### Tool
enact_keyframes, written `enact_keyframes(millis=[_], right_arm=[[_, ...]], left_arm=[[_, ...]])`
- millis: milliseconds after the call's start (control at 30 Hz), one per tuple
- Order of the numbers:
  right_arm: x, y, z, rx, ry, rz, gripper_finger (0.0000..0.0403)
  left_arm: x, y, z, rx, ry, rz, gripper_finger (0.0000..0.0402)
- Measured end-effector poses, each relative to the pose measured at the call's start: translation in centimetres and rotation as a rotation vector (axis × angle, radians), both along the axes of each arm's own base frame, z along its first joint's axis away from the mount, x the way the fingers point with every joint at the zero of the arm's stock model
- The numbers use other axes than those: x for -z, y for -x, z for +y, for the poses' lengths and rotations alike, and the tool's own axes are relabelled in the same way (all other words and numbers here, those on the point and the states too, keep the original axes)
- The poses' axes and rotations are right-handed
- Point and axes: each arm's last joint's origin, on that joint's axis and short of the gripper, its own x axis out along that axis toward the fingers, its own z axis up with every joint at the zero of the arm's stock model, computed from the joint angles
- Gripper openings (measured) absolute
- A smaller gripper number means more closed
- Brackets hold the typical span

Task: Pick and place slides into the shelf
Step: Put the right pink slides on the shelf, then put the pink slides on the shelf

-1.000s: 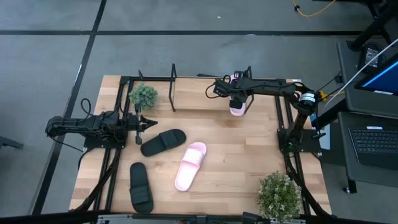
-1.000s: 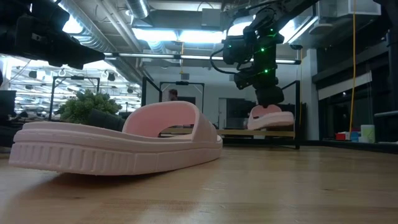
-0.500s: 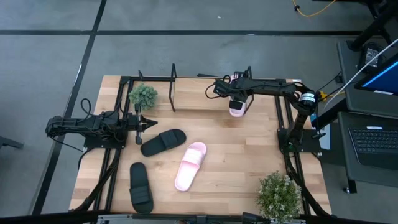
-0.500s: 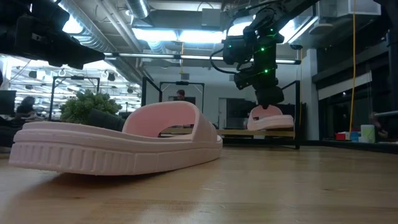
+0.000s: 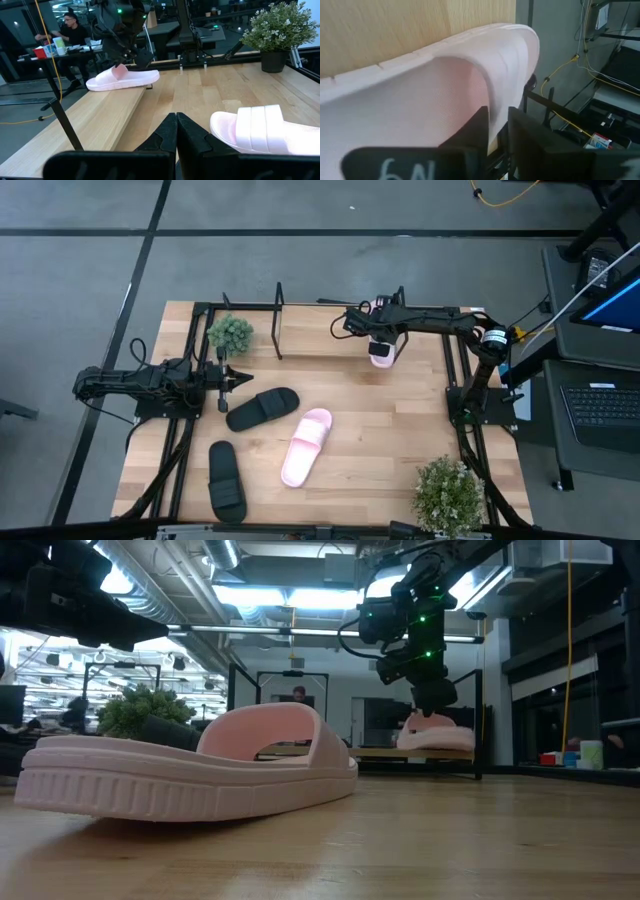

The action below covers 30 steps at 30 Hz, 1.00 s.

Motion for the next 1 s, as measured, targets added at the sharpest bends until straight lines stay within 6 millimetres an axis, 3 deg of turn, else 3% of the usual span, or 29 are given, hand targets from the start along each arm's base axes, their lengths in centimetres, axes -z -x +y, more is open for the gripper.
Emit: enact_keyframes(millis=[233, 1000], right_arm=[[0.00, 0.01, -0.02, 0.002, 0.002, -0.001, 0.0102], [-0.05, 0.21, 0.20, 0.018, -0.005, 0.013, 0.0104]], left_arm=[[0.01, 0.00, 0.00, 0.000, 0.000, 0.001, 0.0000], [0.01, 0.00, 0.00, 0.000, 0.000, 0.000, 0.0000]])
